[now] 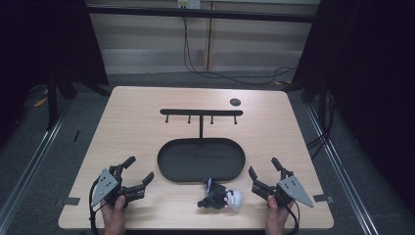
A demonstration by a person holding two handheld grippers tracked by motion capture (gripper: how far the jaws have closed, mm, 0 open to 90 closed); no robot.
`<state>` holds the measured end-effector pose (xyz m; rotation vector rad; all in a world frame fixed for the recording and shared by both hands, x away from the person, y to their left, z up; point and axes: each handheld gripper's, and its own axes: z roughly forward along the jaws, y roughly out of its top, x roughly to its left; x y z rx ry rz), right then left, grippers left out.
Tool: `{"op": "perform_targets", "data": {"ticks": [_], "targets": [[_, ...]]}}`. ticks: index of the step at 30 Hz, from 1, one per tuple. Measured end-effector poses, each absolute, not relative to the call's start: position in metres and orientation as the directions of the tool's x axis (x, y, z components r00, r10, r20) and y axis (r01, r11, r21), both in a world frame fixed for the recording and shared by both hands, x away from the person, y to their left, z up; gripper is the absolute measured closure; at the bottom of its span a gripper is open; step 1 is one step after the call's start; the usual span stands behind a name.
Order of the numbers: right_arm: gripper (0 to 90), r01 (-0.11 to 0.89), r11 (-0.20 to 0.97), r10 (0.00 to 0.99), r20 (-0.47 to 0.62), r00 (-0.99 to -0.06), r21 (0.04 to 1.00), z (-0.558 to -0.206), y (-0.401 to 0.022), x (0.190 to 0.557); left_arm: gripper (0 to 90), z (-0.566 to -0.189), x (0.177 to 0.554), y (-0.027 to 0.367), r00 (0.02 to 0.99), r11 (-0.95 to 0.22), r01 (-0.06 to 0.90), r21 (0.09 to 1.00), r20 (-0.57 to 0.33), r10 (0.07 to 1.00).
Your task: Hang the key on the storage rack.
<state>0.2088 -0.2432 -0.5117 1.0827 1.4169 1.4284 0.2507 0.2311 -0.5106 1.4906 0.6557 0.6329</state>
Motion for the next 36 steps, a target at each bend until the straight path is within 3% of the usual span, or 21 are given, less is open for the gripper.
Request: {"op": "perform_targets", "data": {"ticks": [5, 10, 12, 15, 17, 25, 36], "targets": [[14.4, 0.038, -0.013, 0.971, 0.022, -0.240, 0.999, -0.511, -0.241, 0.210, 15.3, -0.510, 0.251, 0.231, 0.681, -0.012, 0.017, 1.000, -0.003, 0.733], [14.6, 0.134, 0.018, 0.964, 0.018, -0.267, 0.991, -0.508, -0.237, 0.217, 15.3, -0.510, 0.251, 0.231, 0.681, -0.012, 0.017, 1.000, -0.002, 0.733], [21.0, 0.110, 0.028, 0.955, 0.005, -0.297, 0.994, -0.508, -0.236, 0.215, 15.3, -0.510, 0.251, 0.231, 0.681, -0.012, 0.017, 1.000, -0.003, 0.733], [20.2, 0.102, 0.024, 0.952, 0.008, -0.305, 0.995, -0.508, -0.236, 0.214, 15.3, -0.510, 0.251, 0.231, 0.681, -0.012, 0.016, 1.000, -0.002, 0.732], [25.7, 0.134, -0.021, 0.956, 0.059, -0.287, 0.991, -0.508, -0.237, 0.217, 15.3, -0.510, 0.251, 0.231, 0.682, -0.012, 0.017, 1.000, -0.003, 0.731], [37.6, 0.222, -0.004, 0.936, 0.082, -0.343, 0.975, -0.497, -0.232, 0.214, 15.3, -0.510, 0.251, 0.231, 0.682, -0.012, 0.016, 1.000, -0.002, 0.731], [38.9, 0.319, 0.054, 0.885, 0.103, -0.454, 0.946, -0.480, -0.223, 0.210, 15.3, -0.510, 0.251, 0.231, 0.682, -0.012, 0.016, 1.000, -0.002, 0.731]]}}
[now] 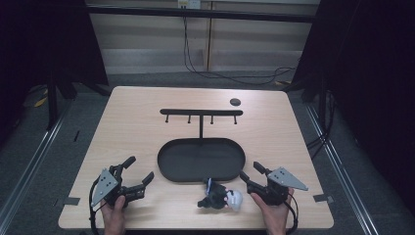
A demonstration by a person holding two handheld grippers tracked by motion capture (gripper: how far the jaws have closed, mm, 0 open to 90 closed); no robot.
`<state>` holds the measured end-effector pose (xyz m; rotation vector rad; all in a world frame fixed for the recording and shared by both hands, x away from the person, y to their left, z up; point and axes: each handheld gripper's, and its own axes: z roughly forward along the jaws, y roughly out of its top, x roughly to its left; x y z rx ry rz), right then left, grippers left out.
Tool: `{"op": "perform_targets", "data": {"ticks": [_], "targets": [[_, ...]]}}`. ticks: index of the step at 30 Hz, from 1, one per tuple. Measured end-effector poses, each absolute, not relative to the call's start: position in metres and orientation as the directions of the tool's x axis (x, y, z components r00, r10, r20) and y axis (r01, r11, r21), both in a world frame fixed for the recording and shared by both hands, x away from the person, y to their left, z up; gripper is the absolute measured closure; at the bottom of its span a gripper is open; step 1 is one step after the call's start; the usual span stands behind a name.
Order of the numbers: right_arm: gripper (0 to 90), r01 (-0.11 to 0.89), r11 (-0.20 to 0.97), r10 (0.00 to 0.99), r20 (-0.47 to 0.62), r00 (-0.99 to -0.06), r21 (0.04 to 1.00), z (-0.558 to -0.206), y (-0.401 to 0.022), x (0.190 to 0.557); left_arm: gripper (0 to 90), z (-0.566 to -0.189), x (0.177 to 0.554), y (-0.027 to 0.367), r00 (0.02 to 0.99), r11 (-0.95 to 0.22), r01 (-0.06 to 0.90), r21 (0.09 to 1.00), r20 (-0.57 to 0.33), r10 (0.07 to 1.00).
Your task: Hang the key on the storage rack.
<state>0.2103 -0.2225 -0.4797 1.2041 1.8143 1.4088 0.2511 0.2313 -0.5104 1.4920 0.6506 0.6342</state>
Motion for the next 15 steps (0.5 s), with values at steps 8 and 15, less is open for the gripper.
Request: {"op": "perform_targets", "data": {"ticks": [8, 15], "targets": [[48.0, 0.378, 0.110, 0.839, 0.118, -0.531, 0.919, -0.469, -0.211, 0.213, 15.3, -0.510, 0.251, 0.231, 0.682, -0.012, 0.016, 1.000, -0.002, 0.731], [55.2, 0.414, 0.169, 0.793, 0.126, -0.596, 0.894, -0.465, -0.205, 0.222, 15.3, -0.510, 0.251, 0.231, 0.682, -0.012, 0.016, 1.000, -0.002, 0.731]]}}
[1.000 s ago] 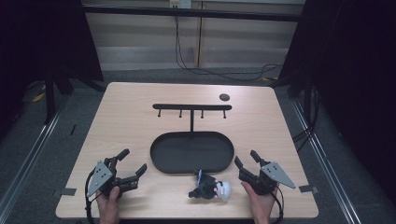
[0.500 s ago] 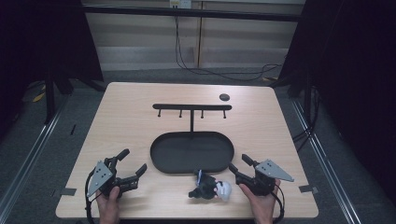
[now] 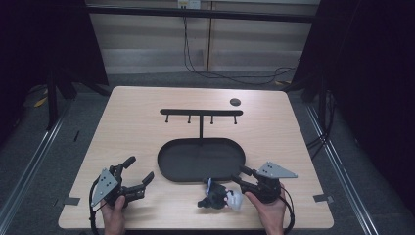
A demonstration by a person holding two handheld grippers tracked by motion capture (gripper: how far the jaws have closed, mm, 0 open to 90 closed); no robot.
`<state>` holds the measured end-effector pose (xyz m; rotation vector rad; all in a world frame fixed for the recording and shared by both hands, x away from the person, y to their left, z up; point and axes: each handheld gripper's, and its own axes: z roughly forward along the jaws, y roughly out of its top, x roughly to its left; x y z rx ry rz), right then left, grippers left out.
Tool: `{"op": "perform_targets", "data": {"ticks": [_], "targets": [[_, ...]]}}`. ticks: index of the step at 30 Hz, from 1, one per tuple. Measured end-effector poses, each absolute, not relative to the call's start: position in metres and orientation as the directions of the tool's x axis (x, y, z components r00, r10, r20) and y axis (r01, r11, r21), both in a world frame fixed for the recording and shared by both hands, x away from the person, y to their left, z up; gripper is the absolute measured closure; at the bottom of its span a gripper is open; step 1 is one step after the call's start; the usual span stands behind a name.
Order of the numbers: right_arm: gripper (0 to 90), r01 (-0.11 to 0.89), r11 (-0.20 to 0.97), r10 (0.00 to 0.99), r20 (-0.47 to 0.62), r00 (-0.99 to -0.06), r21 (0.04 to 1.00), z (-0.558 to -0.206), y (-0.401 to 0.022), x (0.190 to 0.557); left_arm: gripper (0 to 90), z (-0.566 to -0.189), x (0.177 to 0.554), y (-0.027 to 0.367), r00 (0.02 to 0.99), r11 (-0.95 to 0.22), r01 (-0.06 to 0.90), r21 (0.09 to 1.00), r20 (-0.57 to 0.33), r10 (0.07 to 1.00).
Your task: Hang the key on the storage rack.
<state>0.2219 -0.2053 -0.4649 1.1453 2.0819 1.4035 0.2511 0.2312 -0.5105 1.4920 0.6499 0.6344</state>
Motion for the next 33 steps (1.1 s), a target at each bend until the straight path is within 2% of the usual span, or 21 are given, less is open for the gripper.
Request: {"op": "perform_targets", "data": {"ticks": [2, 9, 18, 23, 25, 33], "targets": [[56.5, 0.418, 0.195, 0.755, 0.137, -0.642, 0.888, -0.459, -0.201, 0.226, 15.3, -0.510, 0.251, 0.231, 0.682, -0.012, 0.016, 1.000, -0.002, 0.731], [57.7, 0.444, 0.257, 0.691, 0.158, -0.705, 0.858, -0.445, -0.188, 0.233, 15.4, -0.510, 0.252, 0.231, 0.687, -0.018, 0.012, 1.000, 0.005, 0.727], [61.1, 0.494, 0.402, 0.612, 0.175, -0.771, 0.770, -0.440, -0.168, 0.244, 15.3, -0.510, 0.252, 0.232, 0.689, -0.025, 0.007, 1.000, 0.013, 0.724], [60.1, 0.533, 0.468, 0.587, 0.204, -0.784, 0.705, -0.437, -0.158, 0.253, 15.3, -0.510, 0.251, 0.231, 0.684, -0.015, 0.013, 1.000, 0.002, 0.729], [56.6, 0.546, 0.499, 0.579, 0.209, -0.788, 0.673, -0.436, -0.156, 0.256, 15.3, -0.510, 0.251, 0.231, 0.684, -0.014, 0.013, 1.000, 0.001, 0.729], [52.2, 0.575, 0.563, 0.574, 0.219, -0.789, 0.594, -0.438, -0.143, 0.268, 15.3, -0.510, 0.251, 0.231, 0.685, -0.016, 0.014, 1.000, 0.002, 0.728]]}}
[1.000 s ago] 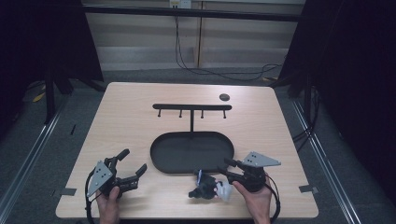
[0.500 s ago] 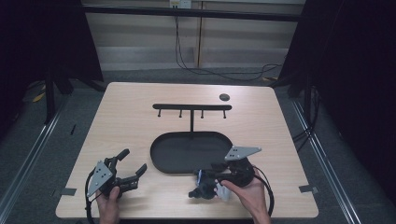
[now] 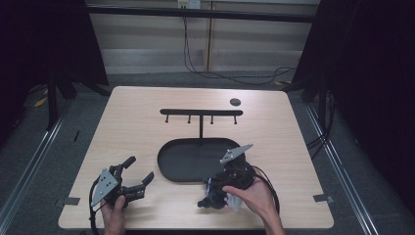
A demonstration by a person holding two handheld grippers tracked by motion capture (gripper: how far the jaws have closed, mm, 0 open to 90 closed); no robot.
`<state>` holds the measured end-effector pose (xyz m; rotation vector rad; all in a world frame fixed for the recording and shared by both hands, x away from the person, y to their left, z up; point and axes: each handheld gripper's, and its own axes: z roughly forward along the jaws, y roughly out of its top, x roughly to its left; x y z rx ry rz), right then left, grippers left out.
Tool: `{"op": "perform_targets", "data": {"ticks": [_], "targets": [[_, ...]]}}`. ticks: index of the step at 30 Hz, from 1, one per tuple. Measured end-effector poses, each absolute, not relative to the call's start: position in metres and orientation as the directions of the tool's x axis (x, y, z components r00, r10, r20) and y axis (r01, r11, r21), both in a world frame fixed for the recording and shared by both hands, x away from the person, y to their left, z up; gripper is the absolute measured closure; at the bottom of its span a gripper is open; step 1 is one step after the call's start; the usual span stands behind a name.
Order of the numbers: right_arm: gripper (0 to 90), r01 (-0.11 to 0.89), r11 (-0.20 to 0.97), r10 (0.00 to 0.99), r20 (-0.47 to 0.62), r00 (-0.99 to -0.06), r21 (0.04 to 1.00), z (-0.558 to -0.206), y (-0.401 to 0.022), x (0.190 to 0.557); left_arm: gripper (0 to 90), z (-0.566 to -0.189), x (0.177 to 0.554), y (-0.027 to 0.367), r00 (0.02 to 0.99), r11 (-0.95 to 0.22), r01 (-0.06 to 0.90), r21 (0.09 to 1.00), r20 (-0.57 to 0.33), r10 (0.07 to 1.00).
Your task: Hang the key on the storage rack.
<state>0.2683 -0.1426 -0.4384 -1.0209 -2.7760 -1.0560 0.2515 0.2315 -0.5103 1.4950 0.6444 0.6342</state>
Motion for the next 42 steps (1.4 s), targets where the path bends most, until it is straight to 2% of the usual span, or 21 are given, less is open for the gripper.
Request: {"op": "perform_targets", "data": {"ticks": [5, 12, 16, 22, 31, 38, 42], "targets": [[47.3, 0.592, 0.585, 0.584, 0.217, -0.782, 0.554, -0.440, -0.133, 0.272, 15.3, -0.510, 0.252, 0.231, 0.686, -0.016, 0.013, 1.000, 0.002, 0.728], [52.7, 0.596, 0.628, 0.584, 0.203, -0.786, 0.501, -0.447, -0.117, 0.279, 15.3, -0.510, 0.251, 0.232, 0.686, -0.016, 0.014, 1.000, 0.002, 0.728], [63.8, 0.576, 0.648, 0.581, 0.166, -0.797, 0.498, -0.450, -0.111, 0.277, 15.3, -0.510, 0.251, 0.232, 0.686, -0.016, 0.013, 1.000, 0.003, 0.728], [64.4, 0.536, 0.661, 0.576, 0.103, -0.811, 0.524, -0.446, -0.107, 0.274, 15.3, -0.510, 0.251, 0.232, 0.686, -0.016, 0.014, 1.000, 0.003, 0.728], [64.2, 0.490, 0.714, 0.514, 0.100, -0.852, 0.500, -0.449, -0.090, 0.275, 15.3, -0.510, 0.251, 0.232, 0.685, -0.015, 0.013, 1.000, 0.002, 0.729], [60.4, 0.480, 0.749, 0.468, 0.147, -0.871, 0.457, -0.456, -0.072, 0.279, 15.3, -0.510, 0.251, 0.232, 0.685, -0.015, 0.013, 1.000, 0.002, 0.729], [66.6, 0.493, 0.765, 0.468, 0.168, -0.868, 0.415, -0.456, -0.067, 0.280, 15.3, -0.510, 0.251, 0.232, 0.686, -0.017, 0.013, 1.000, 0.003, 0.728]]}}
